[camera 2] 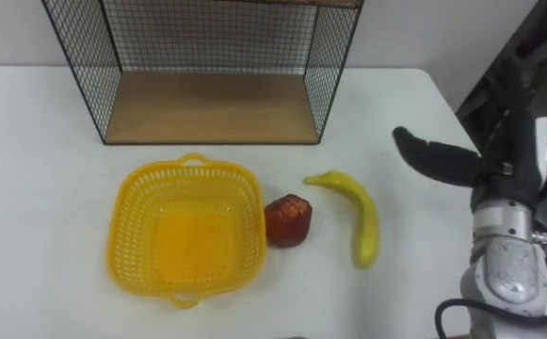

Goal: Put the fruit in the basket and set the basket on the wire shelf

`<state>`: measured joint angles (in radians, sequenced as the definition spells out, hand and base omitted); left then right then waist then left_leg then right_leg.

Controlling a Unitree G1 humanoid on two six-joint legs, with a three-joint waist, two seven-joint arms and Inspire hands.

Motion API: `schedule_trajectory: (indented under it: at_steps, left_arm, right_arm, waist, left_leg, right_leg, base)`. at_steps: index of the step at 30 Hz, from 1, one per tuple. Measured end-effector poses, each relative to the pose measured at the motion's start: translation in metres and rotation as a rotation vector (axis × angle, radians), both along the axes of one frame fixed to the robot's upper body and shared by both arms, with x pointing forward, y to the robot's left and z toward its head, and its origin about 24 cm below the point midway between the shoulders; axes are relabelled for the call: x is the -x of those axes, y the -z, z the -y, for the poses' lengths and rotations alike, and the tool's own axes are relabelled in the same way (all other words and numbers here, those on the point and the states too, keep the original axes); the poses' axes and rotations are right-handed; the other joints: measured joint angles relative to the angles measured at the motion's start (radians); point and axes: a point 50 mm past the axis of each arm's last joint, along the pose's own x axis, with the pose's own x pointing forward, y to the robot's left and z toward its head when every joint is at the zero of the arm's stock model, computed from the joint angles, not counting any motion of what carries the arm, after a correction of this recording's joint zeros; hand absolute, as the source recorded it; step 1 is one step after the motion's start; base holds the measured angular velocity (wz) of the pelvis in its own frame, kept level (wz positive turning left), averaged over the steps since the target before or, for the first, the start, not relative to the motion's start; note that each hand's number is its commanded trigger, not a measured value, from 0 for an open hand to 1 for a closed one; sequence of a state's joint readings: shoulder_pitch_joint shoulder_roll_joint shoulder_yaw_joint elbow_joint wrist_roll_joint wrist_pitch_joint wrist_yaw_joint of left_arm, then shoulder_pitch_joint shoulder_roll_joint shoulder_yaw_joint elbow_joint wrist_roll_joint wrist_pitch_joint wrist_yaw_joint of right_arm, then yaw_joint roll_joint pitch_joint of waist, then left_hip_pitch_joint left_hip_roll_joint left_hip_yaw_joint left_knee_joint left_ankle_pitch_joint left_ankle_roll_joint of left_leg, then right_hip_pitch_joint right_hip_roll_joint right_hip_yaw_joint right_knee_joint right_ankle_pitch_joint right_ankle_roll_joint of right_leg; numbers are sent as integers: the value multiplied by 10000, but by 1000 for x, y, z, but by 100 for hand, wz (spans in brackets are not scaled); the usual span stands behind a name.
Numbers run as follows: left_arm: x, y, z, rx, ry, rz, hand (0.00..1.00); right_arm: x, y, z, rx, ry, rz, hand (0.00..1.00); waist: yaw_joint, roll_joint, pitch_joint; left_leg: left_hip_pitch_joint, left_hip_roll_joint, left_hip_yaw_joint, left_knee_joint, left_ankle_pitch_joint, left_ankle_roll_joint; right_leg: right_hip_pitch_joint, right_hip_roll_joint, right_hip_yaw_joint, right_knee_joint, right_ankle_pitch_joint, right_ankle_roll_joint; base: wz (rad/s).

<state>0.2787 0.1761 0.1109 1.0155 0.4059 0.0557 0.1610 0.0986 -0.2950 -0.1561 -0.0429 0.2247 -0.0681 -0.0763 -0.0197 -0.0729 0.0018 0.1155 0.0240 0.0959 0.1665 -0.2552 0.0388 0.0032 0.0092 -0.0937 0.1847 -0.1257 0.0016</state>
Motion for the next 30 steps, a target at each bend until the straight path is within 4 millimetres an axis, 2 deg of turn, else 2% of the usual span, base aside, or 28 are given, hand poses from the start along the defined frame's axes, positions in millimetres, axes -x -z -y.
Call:
schedule_trajectory:
  at_steps: [4,7,12,17,24,30]
  left_arm:
    - [0,0,0,-27,26,-1,0]
    - [0,0,0,-23,25,2,0]
    - [3,0,1,26,169,-35,0]
    - [4,1,3,83,327,-151,0]
    - [6,3,2,145,568,-465,0]
    - [4,3,1,547,660,-604,0]
  right_arm:
    - [-2,3,-9,-19,-956,-250,0]
    - [-2,3,-9,-40,-1230,-266,0]
    - [-2,1,-13,15,-1854,-291,0]
    - [-2,-1,-18,-128,-2772,-297,0]
    - [-2,5,-36,-66,-4499,-722,0]
    - [-1,6,-40,-22,-5251,-837,0]
  waist:
    - [24,45,-6]
    - [15,118,-43]
    - [-27,254,-36]
    - [26,185,-57]
    - [79,52,-82]
    - [169,29,-79]
  left_leg:
    - [-12,-3,-101,3,0,0]
    - [0,-1,-45,11,1,0]
    - [6,-1,-18,32,4,-1]
    - [4,8,-21,17,5,-3]
    - [4,5,-29,51,5,-3]
    - [1,-1,-93,61,5,-2]
  right_leg:
    - [38,-18,-143,-8,1,1]
    - [56,-23,-148,-15,0,1]
    - [73,-32,-144,0,0,0]
    - [75,-30,-170,22,12,-18]
    - [75,-32,-181,12,16,-21]
    - [77,-40,-197,4,17,-19]
  base:
    - [7]
    - [1]
    - [-1]
    - [0]
    - [0]
    - [0]
